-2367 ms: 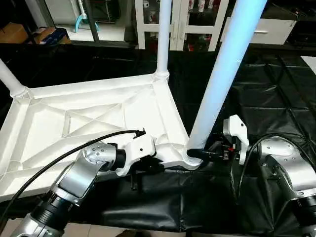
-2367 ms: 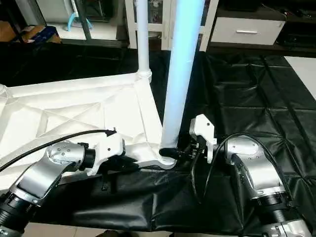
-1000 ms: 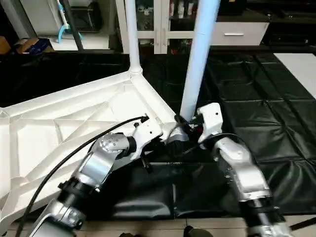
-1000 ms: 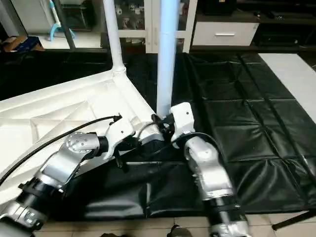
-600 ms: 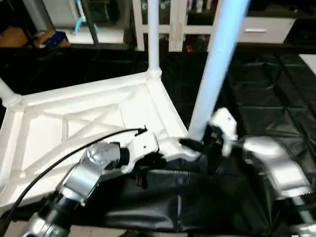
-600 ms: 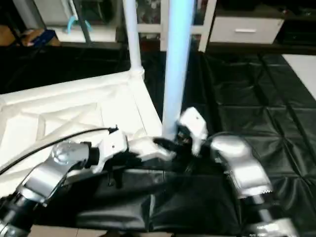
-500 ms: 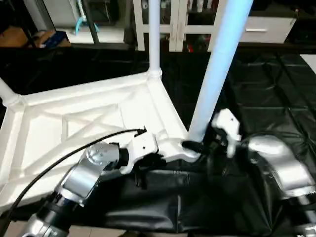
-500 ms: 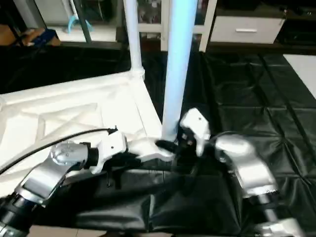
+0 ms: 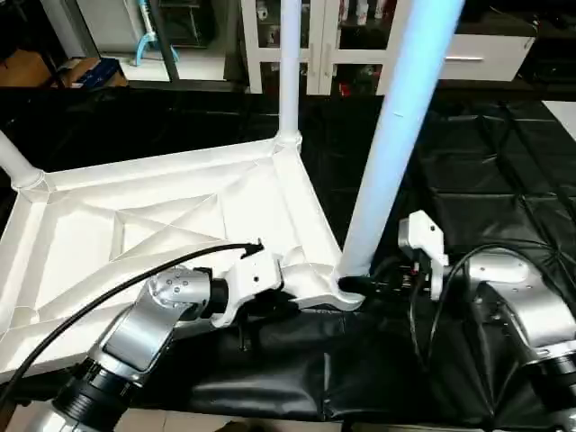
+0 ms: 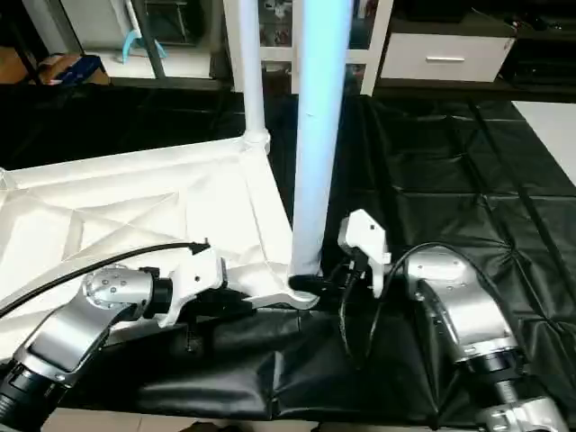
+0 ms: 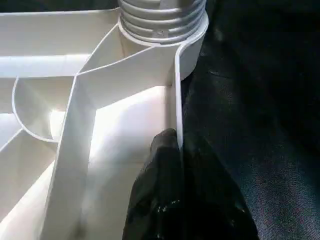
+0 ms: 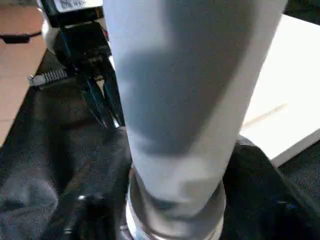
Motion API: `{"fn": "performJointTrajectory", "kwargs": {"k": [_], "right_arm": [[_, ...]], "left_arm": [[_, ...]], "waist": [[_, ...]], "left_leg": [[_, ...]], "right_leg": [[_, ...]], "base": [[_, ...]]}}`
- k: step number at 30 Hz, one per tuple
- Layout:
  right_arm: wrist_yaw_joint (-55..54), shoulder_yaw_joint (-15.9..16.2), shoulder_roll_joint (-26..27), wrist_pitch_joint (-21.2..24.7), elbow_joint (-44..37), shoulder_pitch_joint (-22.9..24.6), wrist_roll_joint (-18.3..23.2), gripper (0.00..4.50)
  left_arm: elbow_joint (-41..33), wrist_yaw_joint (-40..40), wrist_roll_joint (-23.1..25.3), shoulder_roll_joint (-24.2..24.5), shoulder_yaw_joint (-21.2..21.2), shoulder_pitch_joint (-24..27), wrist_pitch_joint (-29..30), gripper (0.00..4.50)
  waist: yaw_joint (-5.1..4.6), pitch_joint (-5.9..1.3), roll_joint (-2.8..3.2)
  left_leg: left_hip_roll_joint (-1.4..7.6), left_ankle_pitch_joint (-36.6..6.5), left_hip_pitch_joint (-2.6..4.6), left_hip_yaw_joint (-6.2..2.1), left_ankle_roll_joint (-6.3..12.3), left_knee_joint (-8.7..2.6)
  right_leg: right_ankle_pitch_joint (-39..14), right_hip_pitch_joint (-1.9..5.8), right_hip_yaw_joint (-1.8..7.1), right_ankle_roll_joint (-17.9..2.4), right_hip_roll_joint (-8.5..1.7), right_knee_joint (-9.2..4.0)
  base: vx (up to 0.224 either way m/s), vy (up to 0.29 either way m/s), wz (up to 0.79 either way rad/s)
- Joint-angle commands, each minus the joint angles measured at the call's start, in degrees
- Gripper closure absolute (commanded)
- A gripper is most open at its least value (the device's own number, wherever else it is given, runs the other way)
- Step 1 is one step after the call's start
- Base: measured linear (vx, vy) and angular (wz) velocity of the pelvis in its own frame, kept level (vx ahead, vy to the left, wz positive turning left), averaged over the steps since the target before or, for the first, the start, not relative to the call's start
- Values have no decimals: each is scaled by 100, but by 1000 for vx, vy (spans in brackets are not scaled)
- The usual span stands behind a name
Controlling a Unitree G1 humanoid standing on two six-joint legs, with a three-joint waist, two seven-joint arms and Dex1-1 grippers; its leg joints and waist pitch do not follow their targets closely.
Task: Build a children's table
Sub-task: Rotate leg to tighten
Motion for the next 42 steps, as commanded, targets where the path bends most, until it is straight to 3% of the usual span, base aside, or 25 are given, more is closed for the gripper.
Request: {"fn": "performJointTrajectory", "kwargs": {"k": [1,6,13,16,17,19,20,21,22,24,25,26,28,30,31,33,35,38,42], "right_arm": [[128,12,-48,74,-31,7,71,216],[302,29,-124,57,43,40,89,253],[258,30,-130,113,73,59,67,256],[-396,-65,122,197,265,22,-123,256],[-1178,-154,430,297,451,11,-346,256],[-1391,-169,515,324,496,14,-411,257],[-2034,-279,806,457,560,35,-507,257],[-2034,-279,806,457,560,35,-507,257],[-2363,-346,964,583,571,52,-527,257],[-3086,-377,1320,710,602,125,-714,257],[-3493,-388,1553,753,642,162,-809,257],[-3749,-395,1704,770,677,178,-870,257],[-4211,-432,1944,726,771,176,-985,257],[-5072,-457,2431,471,984,130,-1270,257],[-5072,-457,2431,471,984,130,-1270,257],[-5339,-419,2654,242,1016,63,-1322,257],[-5401,-457,2769,154,954,41,-1265,258],[-5263,-476,2838,48,871,44,-1155,259],[-4825,-423,2836,237,538,127,-908,259]], "left_arm": [[16,-131,-12,55,-197,143,90,450],[-37,-123,-16,78,-199,175,128,450],[-70,-108,-48,70,-216,194,159,450],[-46,7,-10,-1,-197,158,185,450],[79,247,87,-120,-143,49,192,450],[136,339,129,-160,-122,7,182,450],[283,522,226,-247,-102,-102,204,450],[283,522,226,-247,-102,-102,204,450],[350,609,275,-286,-98,-152,218,450],[505,795,329,-426,-79,-270,266,450],[598,903,367,-523,-88,-340,289,450],[661,969,388,-585,-97,-388,306,450],[769,1104,454,-683,-123,-464,315,450],[1022,1404,561,-925,-153,-634,343,450],[1022,1404,561,-925,-153,-634,343,450],[1180,1551,615,-1052,-131,-732,321,450],[1232,1603,640,-1082,-109,-761,303,450],[1297,1610,650,-1082,-88,-795,279,450],[1256,1525,644,-1022,-74,-762,264,450]], "waist": [[12,-327,-97],[14,-309,-96],[6,-304,-100],[-3,-299,-101],[-4,-291,-94],[-55,-260,-95],[-81,-264,-103],[-96,-253,-95],[-107,-249,-95],[-167,-213,-43],[-185,-214,-57],[-211,-206,-33],[-248,-192,-48],[-290,-164,-16],[-305,-168,-13],[-370,-143,28],[-377,-134,22],[-368,-116,27],[-329,-130,18]], "left_leg": [[723,-923,123,-371,576,-498],[730,-1145,133,-377,488,-517],[728,-1185,134,-380,426,-524],[722,-1124,114,-380,464,-524],[729,-1211,122,-386,425,-536],[713,-1480,99,-401,252,-564],[707,-1704,102,-428,98,-578],[700,-1950,151,-423,-49,-586],[696,-2076,154,-436,-110,-592],[690,-2496,157,-460,-338,-631],[676,-2618,159,-465,-405,-632],[675,-2842,154,-504,-519,-648],[663,-3140,165,-525,-637,-674],[645,-3584,219,-541,-737,-686],[631,-3697,247,-544,-754,-678],[650,-4065,220,-606,-806,-752],[641,-4263,255,-586,-823,-775],[634,-4275,273,-568,-793,-773],[647,-3858,240,-555,-687,-743]], "right_leg": [[-960,185,200,-1479,-388,-248],[-1262,174,206,-1416,-392,-280],[-1341,167,214,-1379,-394,-291],[-1278,168,210,-1400,-393,-285],[-1406,157,211,-1379,-393,-297],[-1814,135,214,-1278,-387,-332],[-2137,144,202,-1165,-388,-353],[-2349,79,212,-1074,-366,-380],[-2447,77,207,-1034,-365,-382],[-2678,23,214,-878,-349,-410],[-2778,8,203,-824,-340,-421],[-2902,10,193,-745,-342,-409],[-3063,-22,178,-610,-325,-439],[-3355,-91,152,-439,-304,-501],[-3411,-115,137,-403,-293,-524],[-3167,-63,69,-363,-268,-493],[-3037,-83,49,-361,-249,-498],[-3045,-98,67,-357,-272,-514],[-2875,-71,159,-465,-348,-505]], "base": [[0,0,0],[0,0,0],[0,0,0],[0,0,0],[0,0,0],[0,0,0],[0,0,0],[0,0,0],[0,0,0],[0,0,0],[0,0,0],[0,0,0],[0,0,0],[-27,7,-1],[-54,14,-3],[0,0,0],[0,0,0],[0,0,0],[0,0,0]]}}
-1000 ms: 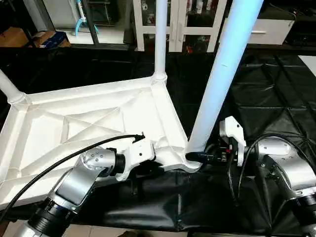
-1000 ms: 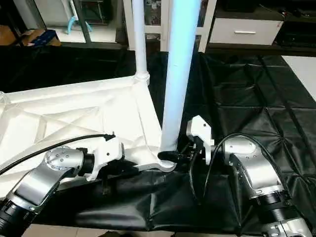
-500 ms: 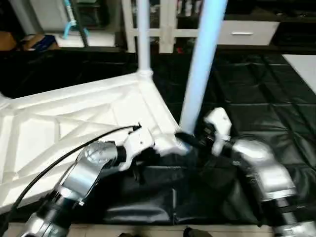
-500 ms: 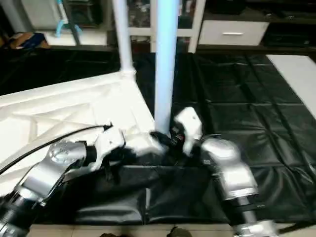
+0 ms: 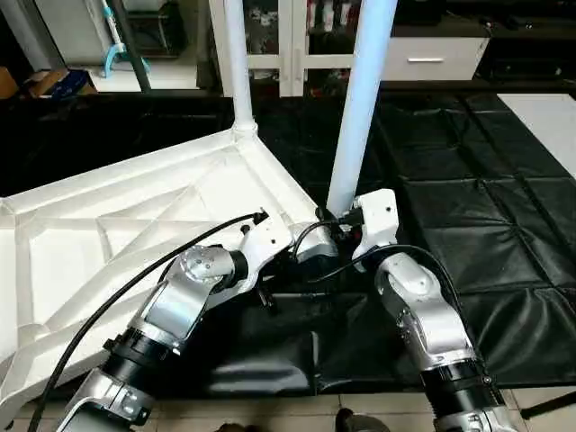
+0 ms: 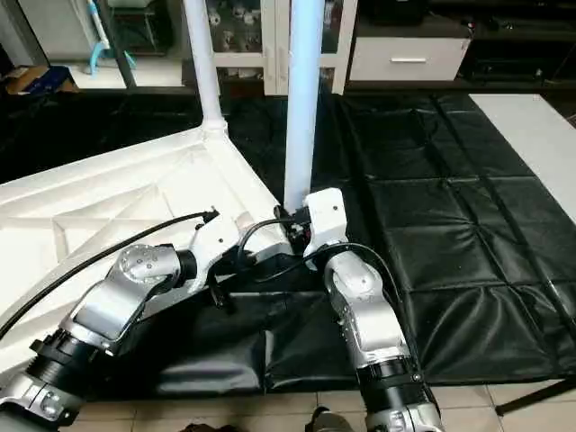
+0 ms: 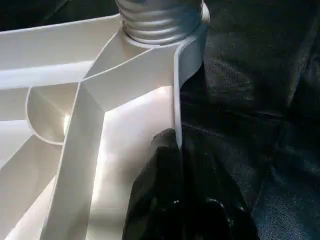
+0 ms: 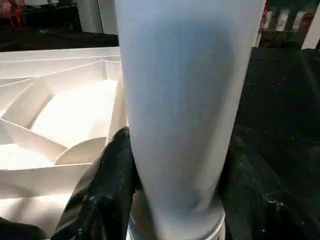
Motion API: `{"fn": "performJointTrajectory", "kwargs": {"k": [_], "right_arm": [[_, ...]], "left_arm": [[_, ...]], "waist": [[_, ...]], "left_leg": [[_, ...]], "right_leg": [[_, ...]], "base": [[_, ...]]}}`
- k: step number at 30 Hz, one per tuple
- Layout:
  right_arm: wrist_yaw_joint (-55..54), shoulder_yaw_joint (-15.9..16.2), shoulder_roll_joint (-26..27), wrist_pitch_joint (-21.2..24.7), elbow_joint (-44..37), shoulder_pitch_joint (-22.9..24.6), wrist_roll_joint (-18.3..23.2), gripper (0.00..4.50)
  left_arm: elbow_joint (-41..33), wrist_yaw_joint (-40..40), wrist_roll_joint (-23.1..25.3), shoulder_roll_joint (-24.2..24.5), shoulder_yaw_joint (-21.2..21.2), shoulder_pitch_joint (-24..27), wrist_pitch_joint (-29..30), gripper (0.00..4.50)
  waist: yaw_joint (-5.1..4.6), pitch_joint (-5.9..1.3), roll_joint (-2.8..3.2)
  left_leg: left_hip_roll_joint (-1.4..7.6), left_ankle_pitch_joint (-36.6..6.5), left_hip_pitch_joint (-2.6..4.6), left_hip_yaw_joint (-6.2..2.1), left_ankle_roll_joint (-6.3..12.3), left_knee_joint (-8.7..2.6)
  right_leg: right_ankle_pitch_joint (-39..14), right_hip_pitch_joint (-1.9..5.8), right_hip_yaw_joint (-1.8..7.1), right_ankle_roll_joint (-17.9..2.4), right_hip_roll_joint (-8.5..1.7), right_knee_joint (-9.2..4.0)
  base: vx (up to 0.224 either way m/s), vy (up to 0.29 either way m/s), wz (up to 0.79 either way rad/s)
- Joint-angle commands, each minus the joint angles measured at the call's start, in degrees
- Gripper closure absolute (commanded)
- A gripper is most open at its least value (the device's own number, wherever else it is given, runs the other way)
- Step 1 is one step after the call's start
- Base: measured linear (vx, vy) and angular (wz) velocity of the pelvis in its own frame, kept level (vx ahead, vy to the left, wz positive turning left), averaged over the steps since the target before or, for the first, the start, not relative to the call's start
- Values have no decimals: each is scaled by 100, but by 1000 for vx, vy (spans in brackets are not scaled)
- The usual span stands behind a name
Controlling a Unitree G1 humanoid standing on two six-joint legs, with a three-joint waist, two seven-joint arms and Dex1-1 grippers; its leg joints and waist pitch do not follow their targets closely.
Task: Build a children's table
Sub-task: Rotate leg to tighten
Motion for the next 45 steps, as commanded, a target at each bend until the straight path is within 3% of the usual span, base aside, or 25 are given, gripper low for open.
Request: {"fn": "performJointTrajectory", "kwargs": {"k": [1,2,6,8,11,13,16,18,20,24,28,29,33,39,45], "right_arm": [[270,68,55,269,86,134,263,259],[477,115,-46,229,-82,131,333,224],[815,87,-304,298,-276,70,464,181],[1240,86,-573,404,-416,33,589,161],[1958,76,-981,730,-656,-12,878,140],[2609,142,-1374,833,-853,-19,1060,136],[3462,226,-1997,614,-882,-34,1121,127],[3804,226,-2249,446,-756,-56,1103,127],[4076,241,-2441,281,-631,-67,1053,127],[4505,211,-2677,187,-471,-86,1119,127],[4658,179,-2677,60,-259,-169,1189,127],[4724,192,-2653,-5,-204,-185,1198,127],[4899,203,-2593,-104,-87,-196,1229,127],[5087,203,-2573,-118,1,-202,1322,168],[5223,187,-2601,-118,21,-163,1361,211]], "left_arm": [[40,-69,23,-38,-210,76,-92,450],[-12,-146,1,23,-212,115,-121,450],[-144,-275,-40,150,-224,208,-137,450],[-264,-354,-54,249,-233,300,-117,450],[-439,-494,-96,382,-223,442,-101,450],[-588,-671,-167,505,-225,560,-144,450],[-784,-963,-250,746,-265,741,-231,450],[-876,-1138,-326,859,-285,820,-295,450],[-970,-1297,-427,938,-283,883,-327,450],[-1156,-1430,-544,1018,-249,971,-283,450],[-1224,-1461,-591,1061,-274,1006,-275,450],[-1242,-1483,-612,1067,-286,1012,-274,450],[-1279,-1520,-643,1077,-304,1018,-259,450],[-1285,-1546,-640,1084,-306,1015,-256,450],[-1292,-1547,-641,1086,-309,1010,-249,450]], "waist": [[4,-218,25],[2,-215,32],[26,-264,7],[56,-267,-14],[98,-301,-17],[148,-328,-32],[235,-366,-41],[239,-393,-48],[288,-415,-75],[338,-406,-61],[329,-384,-67],[324,-388,-67],[323,-398,-72],[340,-452,-75],[351,-460,-85]], "left_leg": [[663,-3778,231,-491,-639,-726],[670,-3629,197,-489,-637,-734],[689,-2993,143,-442,-548,-717],[701,-2614,131,-408,-343,-666],[711,-2109,132,-369,-127,-631],[726,-1730,107,-371,60,-606],[718,-1220,130,-311,392,-527],[708,-894,102,-304,517,-496],[702,-405,93,-284,786,-438],[717,-411,84,-293,904,-430],[736,-948,121,-313,677,-476],[732,-1129,133,-318,547,-486],[725,-1115,130,-315,477,-484],[711,-649,111,-306,697,-425],[711,-526,93,-307,815,-400]], "right_leg": [[-2586,-68,195,-695,-359,-366],[-2370,-41,202,-772,-356,-342],[-1585,42,232,-1044,-376,-255],[-1532,74,276,-1173,-426,-267],[-1296,103,281,-1303,-415,-250],[-948,186,271,-1423,-425,-198],[-562,173,262,-1644,-421,-163],[-248,209,256,-1731,-421,-113],[249,211,237,-1874,-414,-44],[-42,218,215,-1932,-405,-43],[-869,197,214,-1829,-386,-116],[-1060,192,219,-1767,-383,-135],[-1035,190,227,-1714,-386,-135],[-488,225,210,-1837,-392,-65],[-474,244,197,-1869,-396,-49]], "base": [[0,0,0],[0,0,0],[0,0,0],[0,0,0],[0,0,0],[56,-22,3],[68,-28,6],[62,-31,2],[28,-15,0],[0,0,0],[0,0,0],[0,0,0],[0,0,0],[0,0,0],[0,0,0]]}}
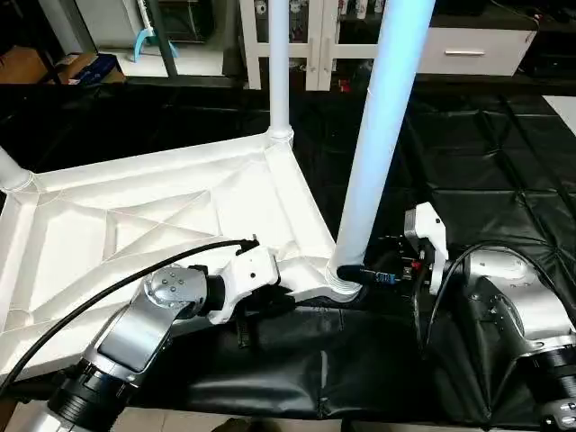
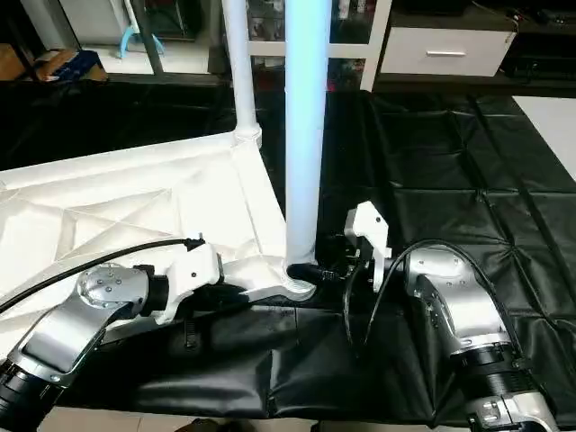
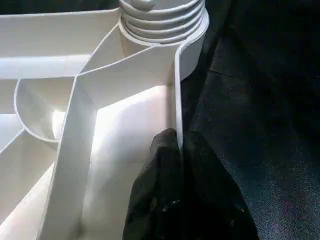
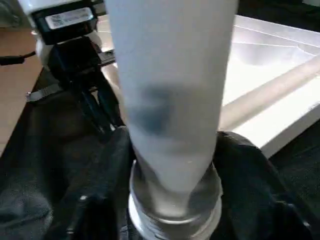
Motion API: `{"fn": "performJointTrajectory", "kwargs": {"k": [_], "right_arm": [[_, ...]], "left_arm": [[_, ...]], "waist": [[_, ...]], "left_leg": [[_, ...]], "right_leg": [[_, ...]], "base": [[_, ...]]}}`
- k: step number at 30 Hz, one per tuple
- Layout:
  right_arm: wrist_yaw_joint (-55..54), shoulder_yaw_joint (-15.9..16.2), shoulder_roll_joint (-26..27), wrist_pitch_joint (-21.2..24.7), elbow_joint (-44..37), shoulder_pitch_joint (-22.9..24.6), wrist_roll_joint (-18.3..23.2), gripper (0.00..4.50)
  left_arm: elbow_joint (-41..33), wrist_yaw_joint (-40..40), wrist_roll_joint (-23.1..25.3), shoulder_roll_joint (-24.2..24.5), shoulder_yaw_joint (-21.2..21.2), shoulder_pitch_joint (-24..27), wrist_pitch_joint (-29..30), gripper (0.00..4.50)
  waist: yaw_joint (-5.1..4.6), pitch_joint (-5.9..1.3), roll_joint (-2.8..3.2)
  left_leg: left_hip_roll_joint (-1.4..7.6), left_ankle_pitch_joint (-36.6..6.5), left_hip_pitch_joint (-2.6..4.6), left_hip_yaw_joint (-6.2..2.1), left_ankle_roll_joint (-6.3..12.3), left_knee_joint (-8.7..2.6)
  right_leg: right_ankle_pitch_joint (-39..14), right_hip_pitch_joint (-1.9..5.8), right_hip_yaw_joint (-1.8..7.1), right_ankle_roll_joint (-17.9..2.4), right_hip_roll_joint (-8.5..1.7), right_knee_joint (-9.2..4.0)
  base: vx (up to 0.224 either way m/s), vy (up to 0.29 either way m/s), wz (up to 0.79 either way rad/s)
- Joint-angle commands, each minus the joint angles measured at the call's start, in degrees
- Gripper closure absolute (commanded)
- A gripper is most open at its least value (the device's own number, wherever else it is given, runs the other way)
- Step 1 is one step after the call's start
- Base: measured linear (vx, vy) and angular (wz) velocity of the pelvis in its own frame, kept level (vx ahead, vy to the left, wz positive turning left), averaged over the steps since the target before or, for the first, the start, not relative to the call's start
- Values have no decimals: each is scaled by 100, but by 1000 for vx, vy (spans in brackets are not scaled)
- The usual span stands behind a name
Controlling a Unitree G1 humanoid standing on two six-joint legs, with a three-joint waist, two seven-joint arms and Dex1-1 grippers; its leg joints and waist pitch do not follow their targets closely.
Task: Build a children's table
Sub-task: Rotate leg to tighten
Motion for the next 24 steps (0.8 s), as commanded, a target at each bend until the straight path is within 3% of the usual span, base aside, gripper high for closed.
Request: {"fn": "performJointTrajectory", "kwargs": {"k": [1,7,12,14,17,20,22,24], "right_arm": [[54,-25,-46,-72,-1,-12,81,234],[67,-52,-36,-51,14,6,92,255],[-600,-101,170,43,189,-23,-164,257],[-1126,-102,377,164,252,26,-341,258],[-1876,-252,740,546,318,64,-335,259],[-2976,-383,1125,394,552,31,-693,259],[-3643,-506,1399,307,654,5,-827,259],[-4595,-730,1864,261,729,-13,-908,259]], "left_arm": [[18,-178,-44,64,-230,140,66,450],[24,-135,-10,64,-235,133,89,450],[219,72,103,-44,-205,7,75,450],[447,314,205,-190,-161,-157,63,450],[665,537,260,-357,-112,-330,144,450],[864,751,341,-512,-104,-491,201,450],[1004,949,400,-648,-91,-598,247,450],[1305,1315,532,-900,-89,-792,291,450]], "waist": [[26,-452,-96],[21,-436,-101],[7,-419,-108],[-12,-374,-106],[-54,-357,-114],[-97,-324,-68],[-194,-315,-83],[-239,-310,-89]], "left_leg": [[698,-532,110,-334,789,-419],[693,-648,114,-336,741,-422],[690,-866,119,-341,647,-437],[676,-1167,134,-334,501,-463],[666,-1746,137,-398,76,-508],[661,-2143,164,-405,-153,-542],[640,-2569,146,-455,-374,-575],[636,-2819,162,-487,-455,-586]], "right_leg": [[-699,240,178,-1680,-388,-195],[-852,231,178,-1653,-382,-208],[-1155,218,184,-1585,-379,-240],[-1571,166,197,-1492,-361,-295],[-2380,156,196,-1191,-375,-341],[-2584,69,199,-1040,-344,-369],[-2875,73,167,-862,-343,-394],[-3027,47,158,-740,-341,-422]], "base": [[0,0,0],[0,0,0],[0,0,0],[0,0,0],[0,0,0],[0,0,0],[0,0,0],[0,0,0]]}}
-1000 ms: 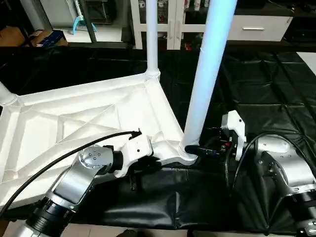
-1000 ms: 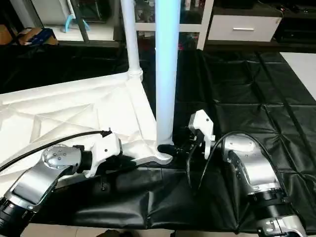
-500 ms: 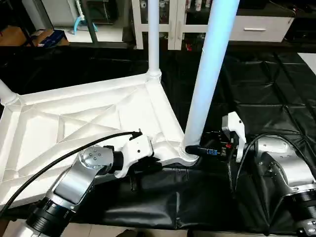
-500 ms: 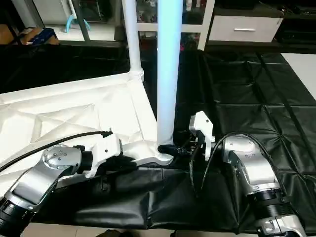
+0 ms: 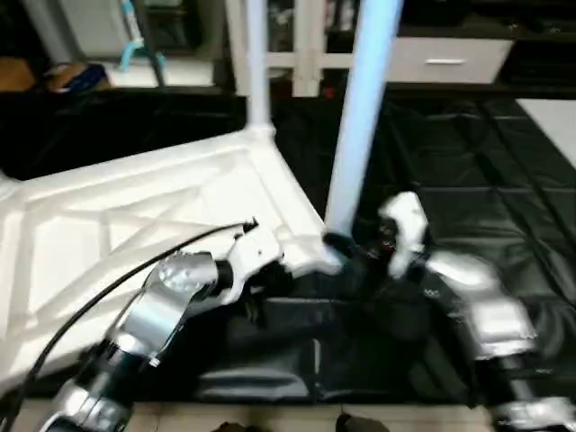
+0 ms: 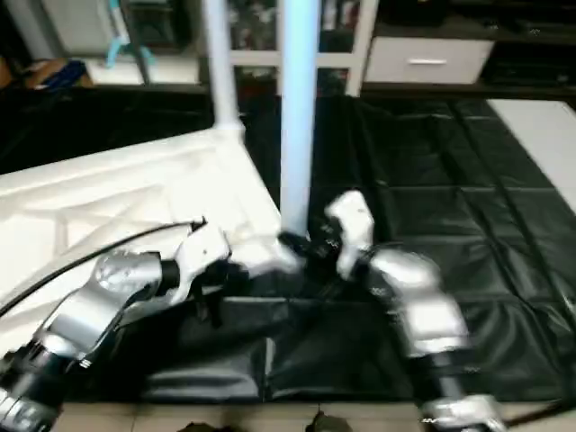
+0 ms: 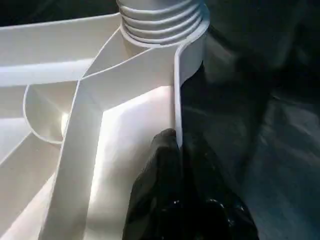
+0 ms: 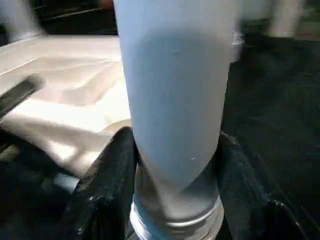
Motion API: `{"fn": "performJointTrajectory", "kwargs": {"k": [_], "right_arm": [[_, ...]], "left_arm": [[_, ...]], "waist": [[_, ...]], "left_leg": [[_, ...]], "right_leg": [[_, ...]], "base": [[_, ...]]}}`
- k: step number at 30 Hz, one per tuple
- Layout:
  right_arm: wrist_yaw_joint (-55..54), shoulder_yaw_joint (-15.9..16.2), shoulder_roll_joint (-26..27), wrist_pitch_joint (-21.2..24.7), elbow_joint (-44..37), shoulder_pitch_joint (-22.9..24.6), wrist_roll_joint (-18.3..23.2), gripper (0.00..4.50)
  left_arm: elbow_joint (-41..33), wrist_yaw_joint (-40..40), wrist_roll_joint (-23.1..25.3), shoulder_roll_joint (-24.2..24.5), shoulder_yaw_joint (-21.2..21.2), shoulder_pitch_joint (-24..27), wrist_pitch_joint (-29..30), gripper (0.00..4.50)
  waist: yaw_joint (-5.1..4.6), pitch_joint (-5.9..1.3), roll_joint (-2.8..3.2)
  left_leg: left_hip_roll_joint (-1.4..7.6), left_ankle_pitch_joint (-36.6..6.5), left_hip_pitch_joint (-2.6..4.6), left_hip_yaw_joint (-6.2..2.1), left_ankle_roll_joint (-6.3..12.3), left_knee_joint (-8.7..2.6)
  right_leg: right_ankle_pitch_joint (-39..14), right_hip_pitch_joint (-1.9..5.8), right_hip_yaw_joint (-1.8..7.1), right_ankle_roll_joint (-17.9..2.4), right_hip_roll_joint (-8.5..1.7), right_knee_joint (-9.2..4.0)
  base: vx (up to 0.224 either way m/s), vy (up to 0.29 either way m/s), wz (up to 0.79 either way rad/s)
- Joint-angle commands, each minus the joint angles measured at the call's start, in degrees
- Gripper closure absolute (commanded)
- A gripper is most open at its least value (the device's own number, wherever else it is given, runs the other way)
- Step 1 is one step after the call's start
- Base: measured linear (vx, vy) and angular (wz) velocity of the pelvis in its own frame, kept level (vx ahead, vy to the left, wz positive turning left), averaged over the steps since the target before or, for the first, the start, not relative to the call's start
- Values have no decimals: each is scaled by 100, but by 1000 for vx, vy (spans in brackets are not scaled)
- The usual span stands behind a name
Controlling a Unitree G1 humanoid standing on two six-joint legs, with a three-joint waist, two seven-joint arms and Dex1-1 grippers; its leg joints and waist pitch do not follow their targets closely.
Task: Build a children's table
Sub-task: Rotate leg to tighten
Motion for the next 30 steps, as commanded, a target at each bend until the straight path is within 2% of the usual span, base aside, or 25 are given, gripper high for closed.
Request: {"fn": "performJointTrajectory", "kwargs": {"k": [1,2,3,5,7,9,10,11,12,13,14,16,17,18,19,20,21,22,23,24,25,26,28,30], "right_arm": [[-1028,-359,118,141,428,28,-276,260],[-1491,-369,322,-9,430,55,-458,260],[-1505,-369,328,-14,430,56,-464,260],[-1849,-379,675,-210,393,138,-464,260],[-1854,-353,742,-269,365,164,-457,260],[-1806,-272,832,-373,290,189,-440,260],[-1697,-211,839,-418,241,181,-419,260],[-1652,-169,846,-449,214,172,-406,260],[-1405,-174,866,-435,79,189,-199,225],[-1304,-180,878,-433,19,199,-108,225],[-1136,-172,847,-468,-85,199,-18,204],[-950,-163,782,-496,-208,184,61,180],[-781,-182,701,-460,-294,153,154,180],[-781,-182,701,-460,-294,153,154,168],[-676,-208,656,-419,-334,133,234,168],[-395,-277,580,-249,-407,102,481,146],[-34,-300,423,-89,-466,77,676,139],[239,-295,286,-1,-498,66,779,132],[742,-256,11,124,-557,66,911,132],[1284,-157,-343,164,-612,91,935,132],[1448,-124,-450,166,-631,104,937,132],[1723,-60,-647,146,-684,140,926,132],[2131,-3,-950,159,-796,207,964,132],[2378,33,-1148,141,-852,250,978,132]], "left_arm": [[144,138,66,-127,-189,-18,17,450],[337,385,139,-302,-170,-136,9,450],[344,393,141,-308,-169,-139,9,450],[569,675,219,-534,-169,-285,-22,450],[586,691,216,-571,-173,-306,-30,450],[593,685,220,-606,-159,-321,-59,450],[580,667,225,-592,-151,-309,-74,450],[590,665,234,-588,-145,-309,-88,450],[575,622,231,-542,-139,-279,-118,450],[576,607,230,-523,-137,-268,-136,450],[549,563,222,-467,-129,-230,-163,450],[493,457,207,-372,-133,-167,-229,450],[406,325,184,-275,-150,-93,-271,450],[406,325,184,-275,-150,-93,-271,450],[353,246,172,-217,-166,-49,-294,450],[226,-33,124,-75,-265,45,-468,450],[57,-379,64,106,-393,168,-580,450],[-40,-583,40,225,-476,244,-646,450],[-174,-833,-13,376,-550,357,-683,450],[-287,-974,-113,455,-529,453,-629,450],[-324,-1012,-152,471,-515,481,-605,450],[-416,-1103,-216,523,-509,531,-558,450],[-540,-1172,-262,603,-487,591,-510,450],[-594,-1186,-277,636,-455,619,-489,450]], "waist": [[-39,-285,-22],[-38,-290,-11],[-36,-278,-11],[-51,-266,-22],[-36,-265,-11],[-31,-267,9],[-27,-262,43],[-34,-272,23],[-27,-273,28],[-23,-275,26],[-9,-279,33],[9,-299,9],[15,-316,-3],[30,-318,3],[35,-322,-11],[50,-313,-11],[57,-320,-17],[60,-322,-5],[74,-338,5],[88,-328,-9],[134,-331,27],[137,-333,13],[176,-364,6],[218,-403,10]], "left_leg": [[640,-2859,147,-488,-454,-637],[629,-3008,189,-477,-509,-644],[622,-3125,205,-475,-525,-650],[615,-3290,202,-476,-515,-657],[606,-3395,254,-477,-496,-647],[624,-3404,226,-486,-488,-700],[628,-3433,218,-493,-508,-712],[628,-3452,217,-484,-524,-721],[626,-3440,217,-472,-502,-723],[629,-3427,220,-468,-489,-719],[632,-3325,221,-456,-472,-713],[636,-3067,194,-440,-389,-700],[654,-2738,132,-444,-297,-699],[664,-2463,108,-429,-214,-685],[661,-2373,115,-407,-172,-674],[664,-2269,130,-393,-91,-659],[670,-2158,94,-420,22,-654],[686,-2088,73,-425,50,-656],[687,-2004,128,-400,79,-649],[691,-1875,149,-360,116,-640],[693,-1787,213,-314,142,-617],[682,-1721,228,-283,158,-607],[688,-1329,178,-279,279,-577],[694,-703,149,-277,505,-531]], "right_leg": [[-2993,26,152,-789,-334,-396],[-3007,-11,146,-740,-313,-412],[-3008,-31,142,-711,-309,-434],[-3148,-41,137,-635,-318,-467],[-3272,-74,127,-552,-321,-517],[-2980,-44,111,-546,-299,-497],[-2901,-41,111,-556,-296,-483],[-2739,-37,108,-585,-286,-470],[-2627,-42,125,-634,-294,-463],[-2597,-43,137,-655,-304,-465],[-2514,-41,153,-695,-315,-464],[-2304,-2,176,-791,-343,-445],[-2032,52,200,-892,-373,-402],[-1839,70,213,-995,-393,-388],[-1792,64,216,-1036,-388,-390],[-1790,66,227,-1104,-398,-396],[-1844,129,231,-1127,-427,-384],[-1841,134,229,-1133,-428,-364],[-1714,112,210,-1192,-392,-357],[-1464,95,213,-1274,-355,-331],[-1310,50,225,-1352,-345,-328],[-1230,33,230,-1384,-328,-325],[-841,109,236,-1503,-361,-260],[-223,158,201,-1627,-357,-160]], "base": [[0,0,0],[0,0,0],[0,0,0],[0,0,0],[0,0,0],[0,0,0],[0,0,0],[0,0,0],[0,0,0],[0,0,0],[0,0,0],[0,0,0],[0,0,0],[0,0,0],[0,0,0],[0,0,0],[0,0,0],[0,0,0],[50,-27,3],[54,-26,14],[54,-26,14],[55,-24,20],[63,-19,14],[59,-7,3]]}}
